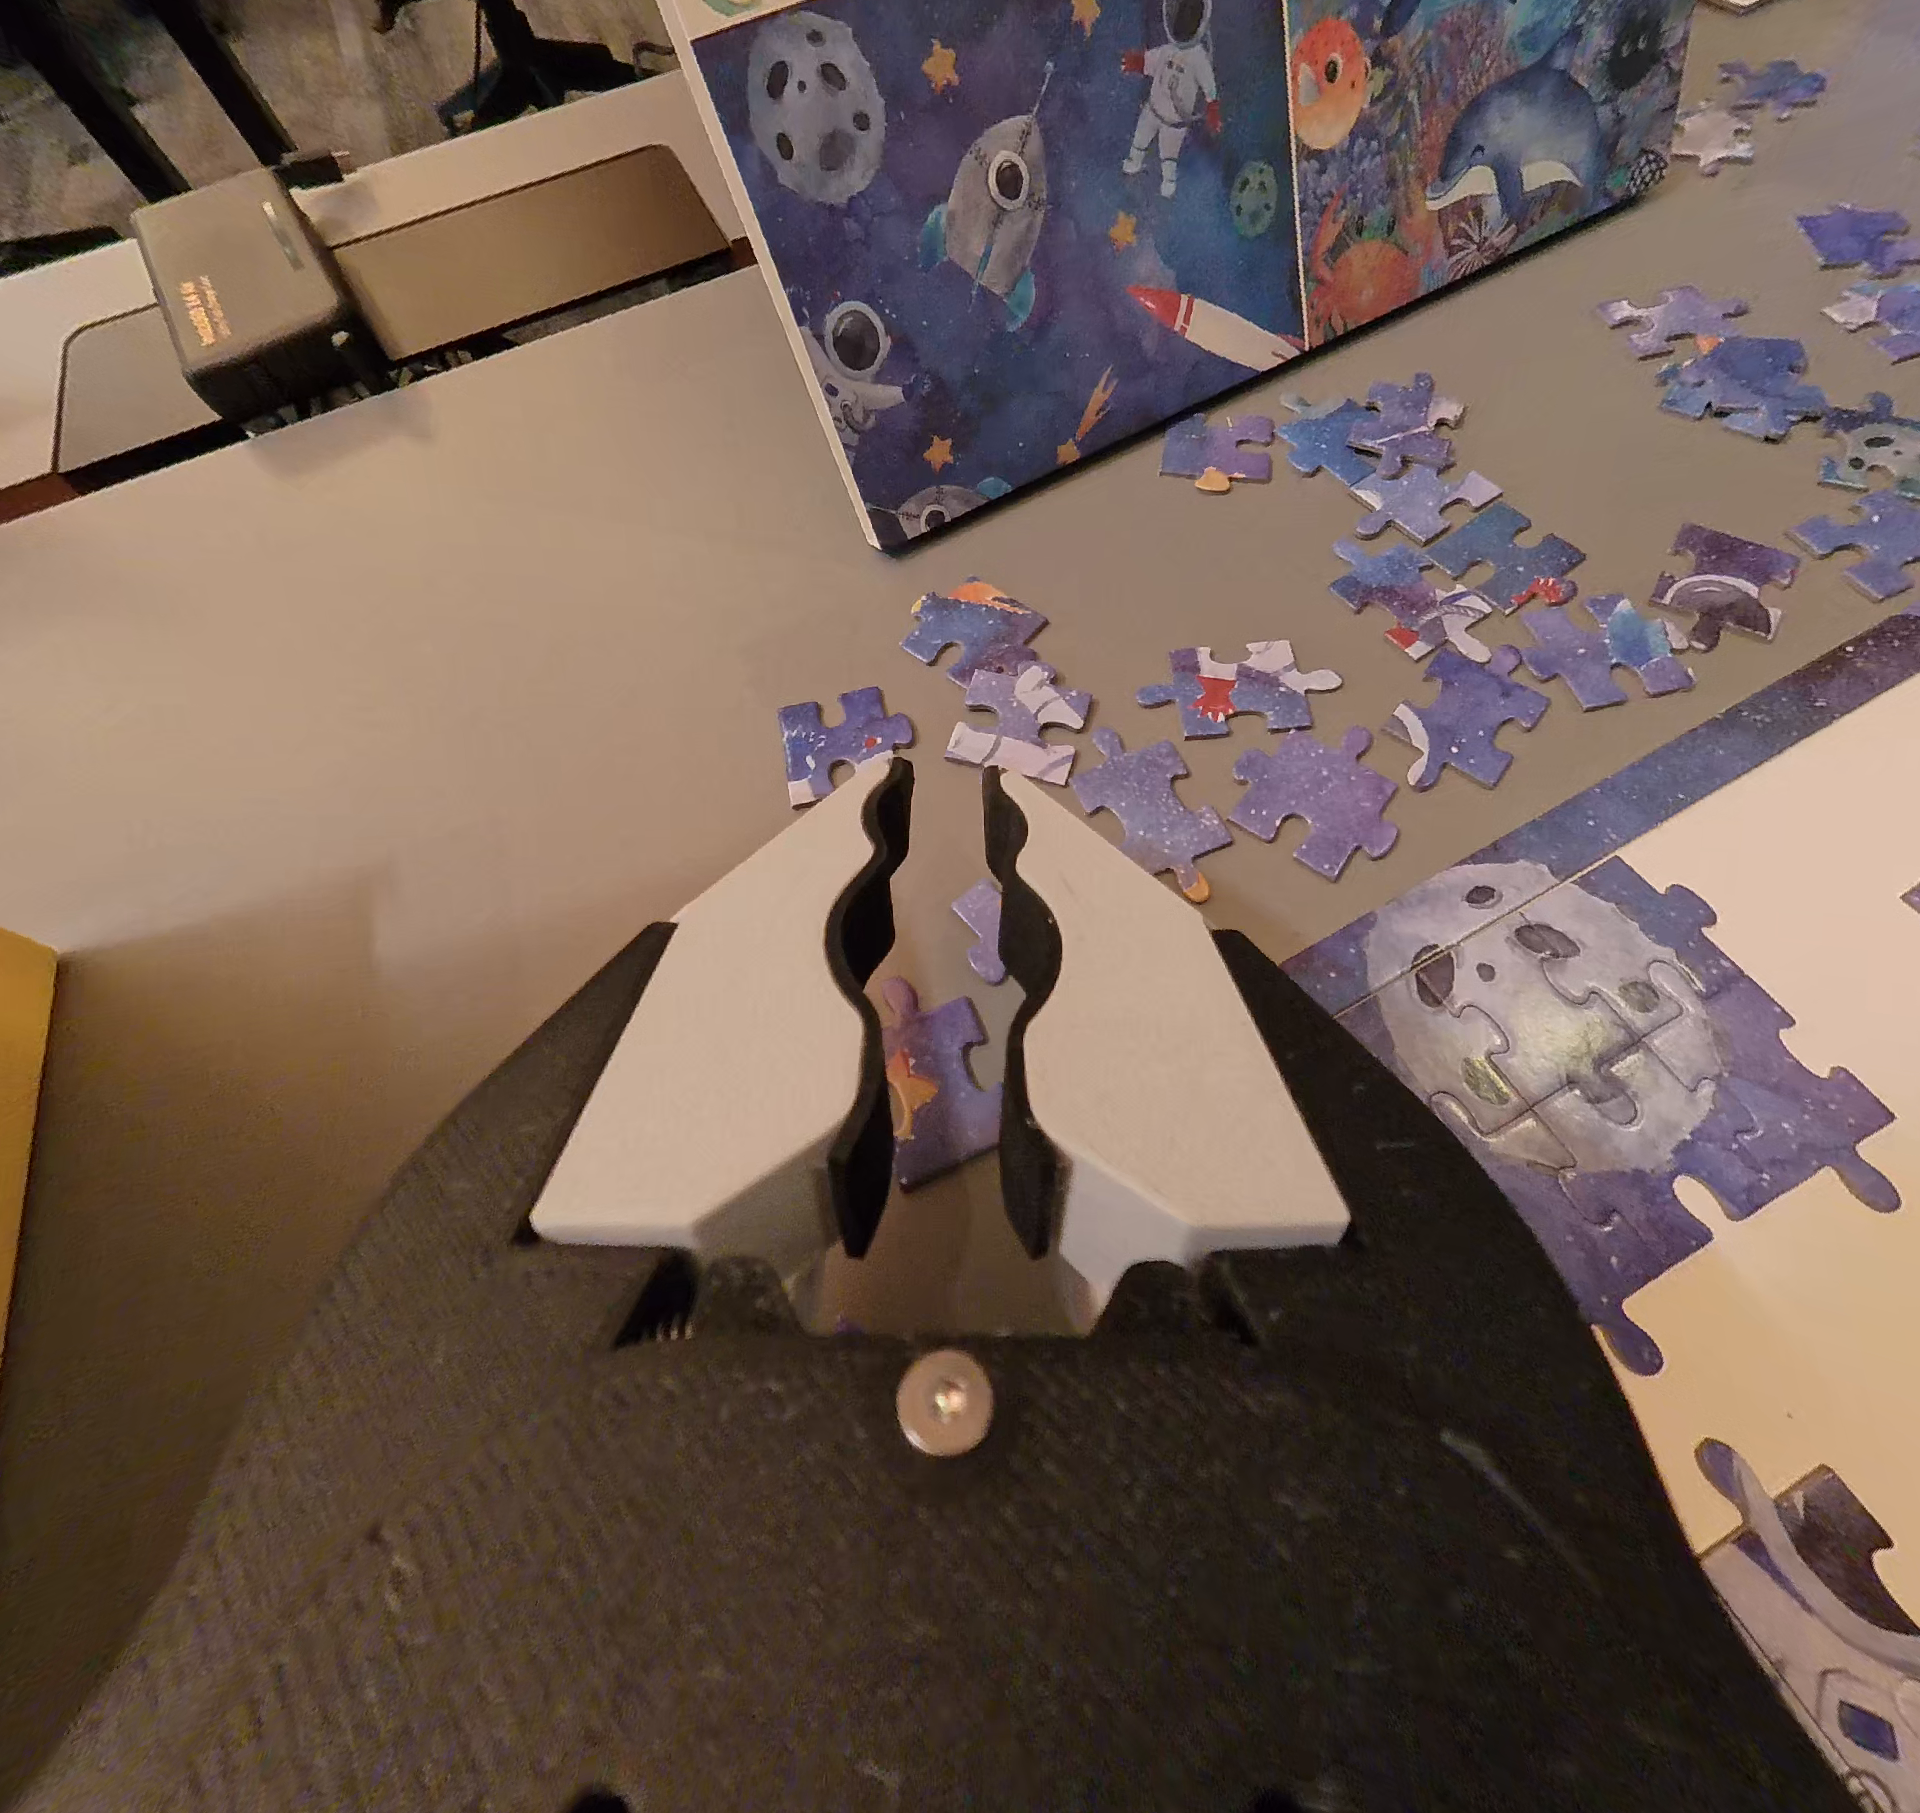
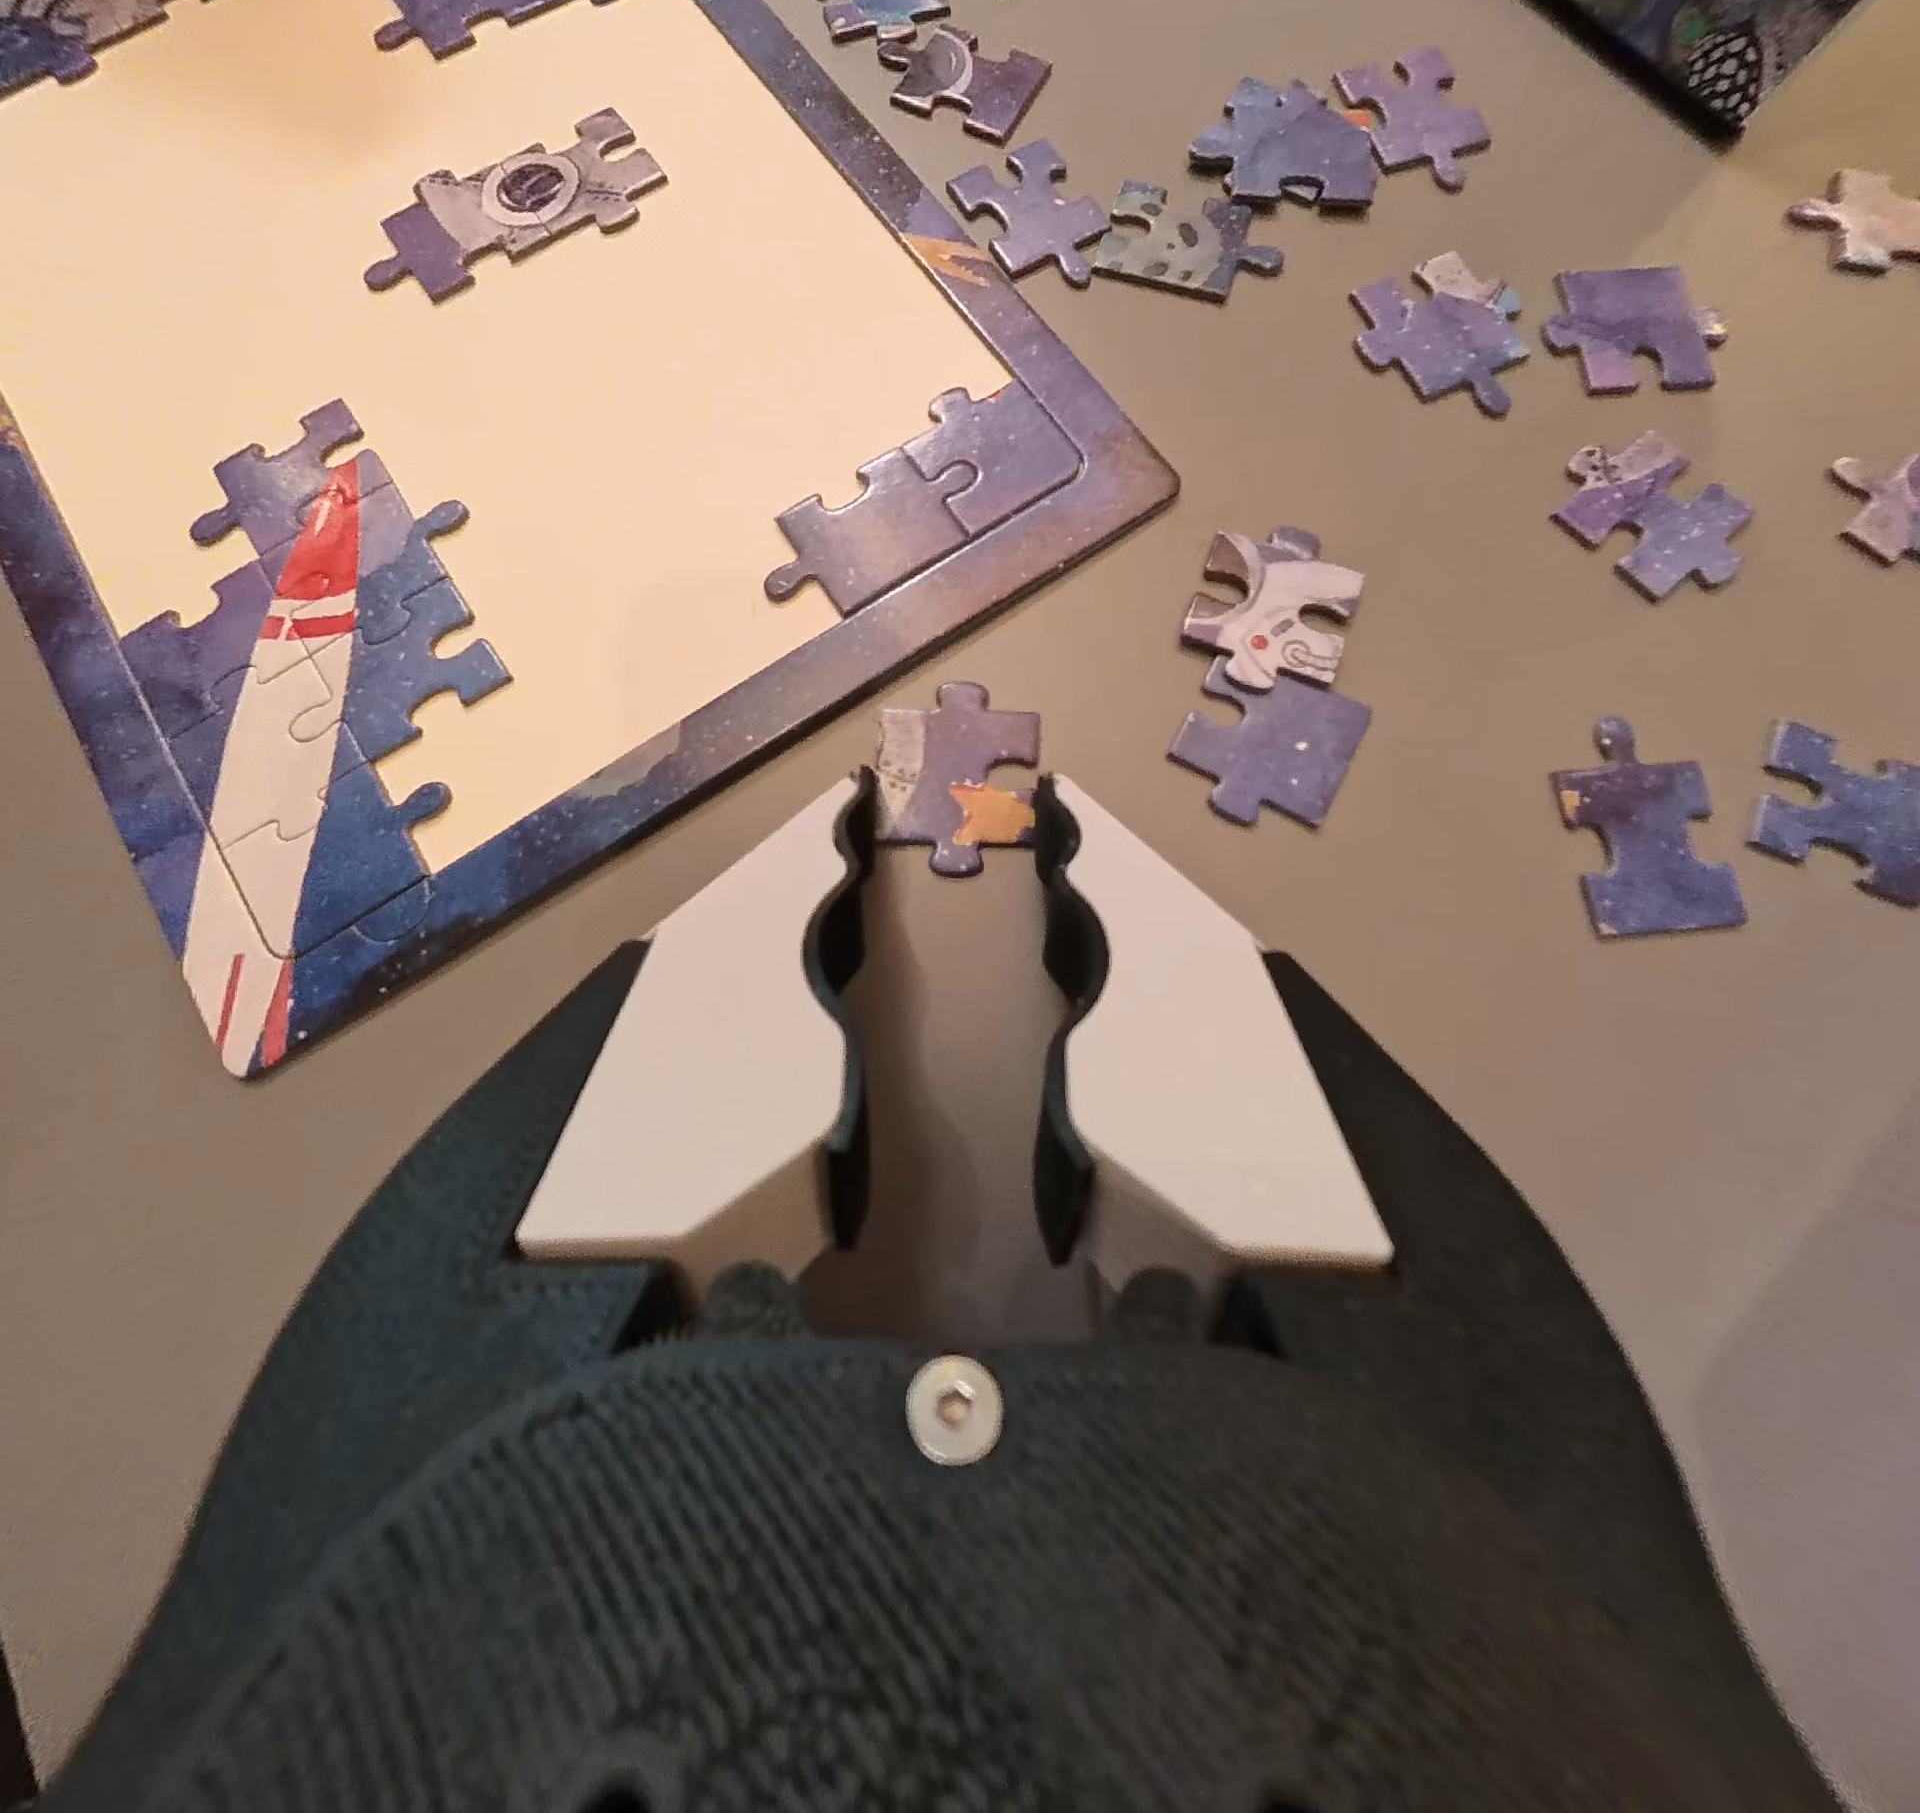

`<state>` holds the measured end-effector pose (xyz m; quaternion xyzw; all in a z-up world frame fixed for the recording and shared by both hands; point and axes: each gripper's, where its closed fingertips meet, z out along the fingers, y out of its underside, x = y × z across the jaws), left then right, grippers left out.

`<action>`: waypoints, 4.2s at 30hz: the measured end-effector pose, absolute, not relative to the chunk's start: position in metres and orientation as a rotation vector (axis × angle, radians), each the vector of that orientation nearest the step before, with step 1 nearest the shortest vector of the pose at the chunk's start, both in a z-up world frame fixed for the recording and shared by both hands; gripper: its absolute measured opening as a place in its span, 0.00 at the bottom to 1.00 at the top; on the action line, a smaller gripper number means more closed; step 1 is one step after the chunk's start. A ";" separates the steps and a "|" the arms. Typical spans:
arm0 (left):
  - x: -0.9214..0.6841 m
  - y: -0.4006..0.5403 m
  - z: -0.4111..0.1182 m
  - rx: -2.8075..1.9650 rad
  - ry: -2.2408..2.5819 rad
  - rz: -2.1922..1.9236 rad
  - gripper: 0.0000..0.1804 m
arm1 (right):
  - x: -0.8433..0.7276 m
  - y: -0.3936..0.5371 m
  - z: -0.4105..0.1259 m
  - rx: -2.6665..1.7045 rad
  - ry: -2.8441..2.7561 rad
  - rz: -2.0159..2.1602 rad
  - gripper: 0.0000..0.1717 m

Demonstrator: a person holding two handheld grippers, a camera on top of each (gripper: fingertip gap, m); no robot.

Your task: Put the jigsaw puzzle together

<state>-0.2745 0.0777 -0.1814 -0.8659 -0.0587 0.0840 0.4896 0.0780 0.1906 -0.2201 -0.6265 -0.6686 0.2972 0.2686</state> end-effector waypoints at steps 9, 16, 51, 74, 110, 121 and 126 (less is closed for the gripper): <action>-0.274 0.078 -0.182 -2.105 -0.141 0.205 0.07 | 0.083 0.197 -0.216 -1.683 -1.746 0.801 0.17; -0.274 0.078 -0.182 -2.105 -0.139 0.206 0.07 | 0.080 0.195 -0.205 -1.661 -1.714 0.849 0.17; -0.269 0.079 -0.174 -2.078 -0.123 0.182 0.07 | -0.065 -0.065 -0.219 -1.156 -2.449 0.937 0.17; -0.269 0.079 -0.174 -2.077 -0.128 0.176 0.07 | -0.066 -0.066 -0.215 -1.114 -2.430 0.938 0.17; -0.269 0.079 -0.173 -2.073 -0.129 0.173 0.07 | -0.071 -0.069 -0.218 -1.150 -2.433 0.973 0.08; -0.269 0.079 -0.172 -2.072 -0.130 0.173 0.07 | -0.079 0.023 -0.163 -1.239 -2.043 0.929 0.09; -0.270 0.079 -0.173 -2.075 -0.130 0.176 0.07 | -0.070 0.071 -0.143 -1.278 -1.858 0.918 0.08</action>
